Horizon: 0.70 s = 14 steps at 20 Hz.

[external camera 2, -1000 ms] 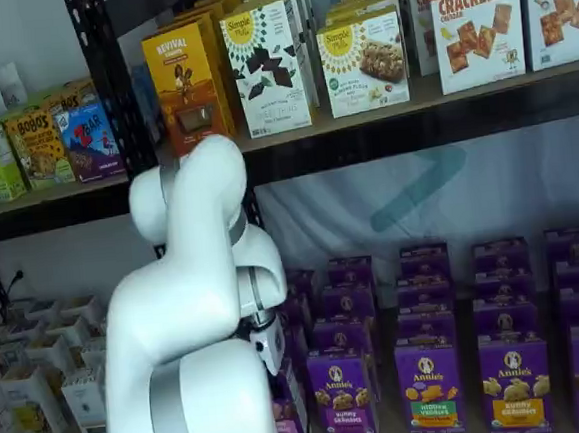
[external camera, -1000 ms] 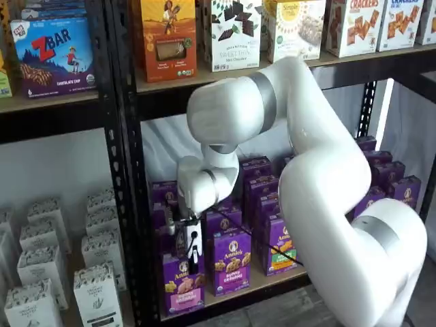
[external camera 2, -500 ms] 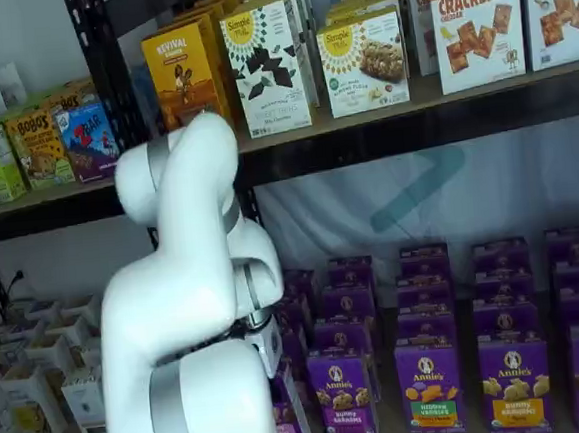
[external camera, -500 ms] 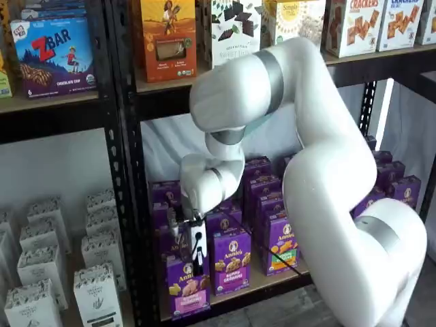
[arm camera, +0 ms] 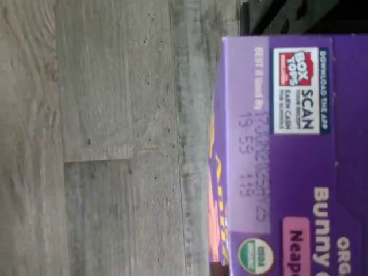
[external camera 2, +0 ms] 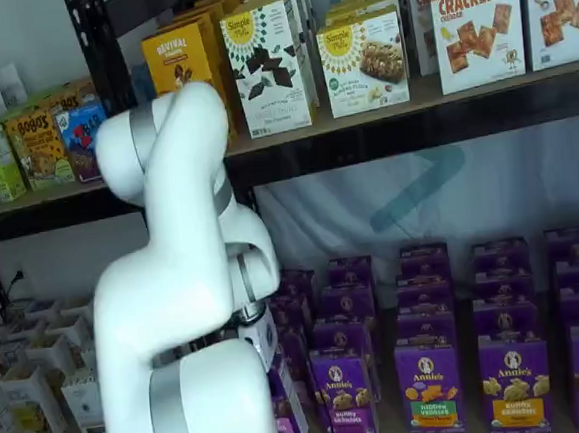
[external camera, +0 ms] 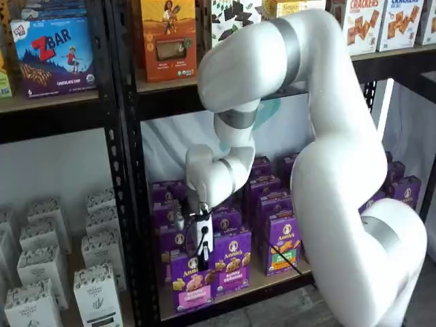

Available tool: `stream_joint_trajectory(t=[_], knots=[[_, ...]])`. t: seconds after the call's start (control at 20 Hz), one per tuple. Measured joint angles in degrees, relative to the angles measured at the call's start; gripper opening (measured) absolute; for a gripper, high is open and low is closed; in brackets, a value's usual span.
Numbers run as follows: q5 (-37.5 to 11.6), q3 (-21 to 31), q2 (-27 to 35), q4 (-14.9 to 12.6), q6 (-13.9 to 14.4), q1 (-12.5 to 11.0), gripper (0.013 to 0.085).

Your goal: Pick up the purple box with a pink patch in the middle, on the bottom shelf, the first box from the left

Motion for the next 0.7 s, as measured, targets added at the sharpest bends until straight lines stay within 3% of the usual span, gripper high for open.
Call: stream_joint_trajectory(t=[0.25,0.7], knots=[[0.61,6.18,-6.68,-2.68,1.90,-0.61,0.0290],[3.64,14.58,-17.60,-4.53,2.45,-1.70,0.0290]])
